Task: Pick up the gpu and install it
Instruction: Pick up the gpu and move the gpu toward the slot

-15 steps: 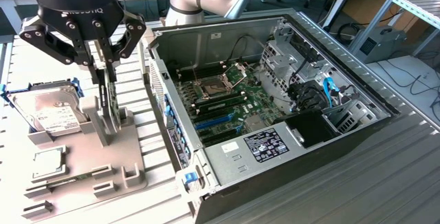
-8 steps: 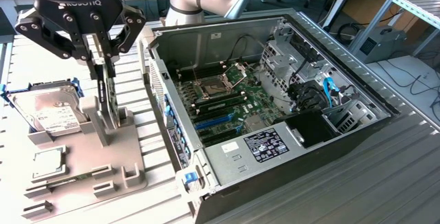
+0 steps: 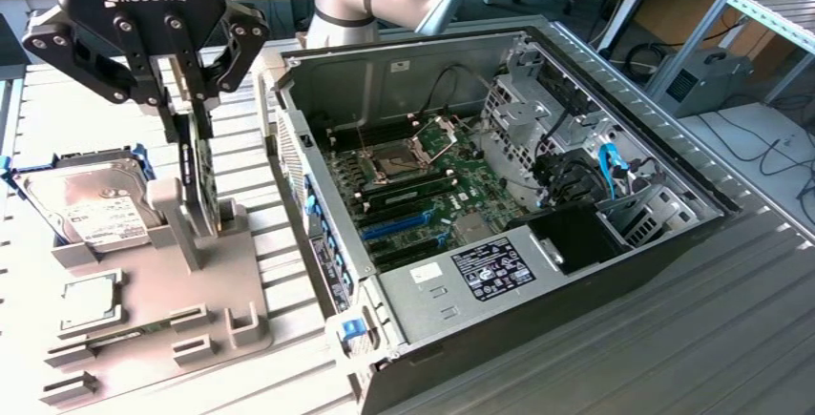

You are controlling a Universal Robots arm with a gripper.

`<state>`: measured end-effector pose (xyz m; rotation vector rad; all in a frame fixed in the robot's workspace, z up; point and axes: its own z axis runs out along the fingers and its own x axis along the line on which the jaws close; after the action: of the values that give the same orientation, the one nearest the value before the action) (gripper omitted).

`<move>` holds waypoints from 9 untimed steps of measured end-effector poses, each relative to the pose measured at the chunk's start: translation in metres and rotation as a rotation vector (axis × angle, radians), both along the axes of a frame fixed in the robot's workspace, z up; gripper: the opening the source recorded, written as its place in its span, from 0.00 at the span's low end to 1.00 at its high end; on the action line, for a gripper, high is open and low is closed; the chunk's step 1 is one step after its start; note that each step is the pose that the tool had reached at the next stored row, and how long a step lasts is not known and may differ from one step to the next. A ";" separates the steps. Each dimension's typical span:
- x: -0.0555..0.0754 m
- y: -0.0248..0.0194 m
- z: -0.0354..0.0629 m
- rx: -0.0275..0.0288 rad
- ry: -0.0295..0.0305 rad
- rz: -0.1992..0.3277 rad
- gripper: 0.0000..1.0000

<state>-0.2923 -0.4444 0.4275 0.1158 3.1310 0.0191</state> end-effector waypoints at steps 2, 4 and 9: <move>0.000 0.0000 0.0001 -0.0002 0.0002 0.000 0.26; 0.002 0.0000 0.0001 -0.0002 0.0002 0.000 0.26; 0.013 0.0003 0.0000 -0.0003 0.0000 0.000 0.26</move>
<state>-0.2788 -0.4441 0.4275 0.1158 3.1310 0.0187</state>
